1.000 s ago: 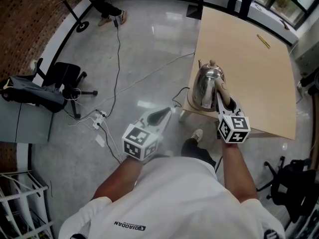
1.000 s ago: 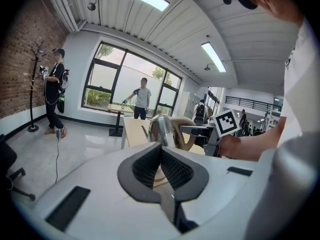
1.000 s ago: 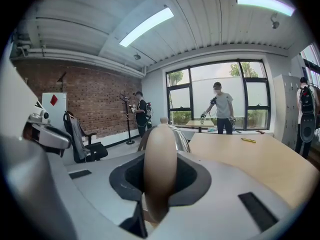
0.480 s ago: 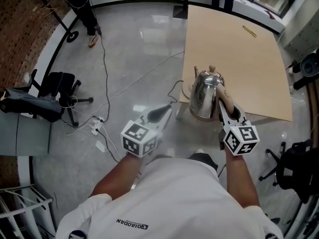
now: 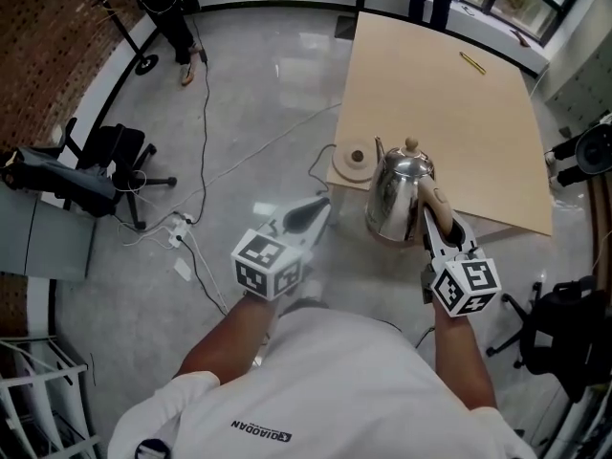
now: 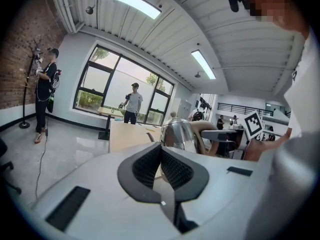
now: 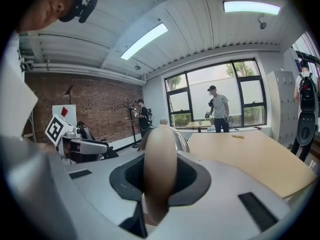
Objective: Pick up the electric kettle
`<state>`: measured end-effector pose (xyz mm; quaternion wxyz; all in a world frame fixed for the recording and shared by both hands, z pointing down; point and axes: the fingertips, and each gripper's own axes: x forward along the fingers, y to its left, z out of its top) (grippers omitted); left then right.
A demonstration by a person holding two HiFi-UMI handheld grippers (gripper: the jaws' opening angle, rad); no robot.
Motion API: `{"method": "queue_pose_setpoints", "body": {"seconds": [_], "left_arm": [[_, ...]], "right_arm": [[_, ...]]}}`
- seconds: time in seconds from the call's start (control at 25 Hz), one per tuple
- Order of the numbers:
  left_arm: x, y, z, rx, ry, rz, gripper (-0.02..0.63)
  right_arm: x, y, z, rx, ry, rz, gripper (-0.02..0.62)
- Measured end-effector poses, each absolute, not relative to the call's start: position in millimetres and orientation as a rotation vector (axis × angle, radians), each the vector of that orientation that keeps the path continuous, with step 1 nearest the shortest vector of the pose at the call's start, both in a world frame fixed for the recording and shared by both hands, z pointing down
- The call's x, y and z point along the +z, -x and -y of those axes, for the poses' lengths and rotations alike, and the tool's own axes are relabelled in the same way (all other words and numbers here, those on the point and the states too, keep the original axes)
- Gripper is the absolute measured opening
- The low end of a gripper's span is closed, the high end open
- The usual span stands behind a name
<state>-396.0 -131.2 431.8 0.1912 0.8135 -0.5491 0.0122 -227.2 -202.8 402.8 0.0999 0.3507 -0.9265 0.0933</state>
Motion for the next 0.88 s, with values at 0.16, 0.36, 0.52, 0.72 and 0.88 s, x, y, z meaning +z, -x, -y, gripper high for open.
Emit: {"method": "queue_pose_setpoints", "body": {"seconds": [0.16,0.36,0.52,0.72,0.88], "left_arm": [[426,352,118,0.0,-2.259,1.57,-0.005],[425,298,92,-0.008,-2.231,1.606,-0.005],[426,262,72,-0.009,-2.217,1.624,-0.005],[429,224,46,0.049,-2.216,1.599,-0.005],[428,217,31,0.092,-2.219,1.616,-0.005]], "right_arm": [[402,179,184,0.252,-0.997,2.744,0.084],[401,124,153,0.269,-0.942,2.77,0.084],[401,92,128,0.283,-0.906,2.791,0.084],[413,66,110,0.344,-0.89,2.805,0.084],[416,60,99,0.361,-0.879,2.838,0.084]]}}
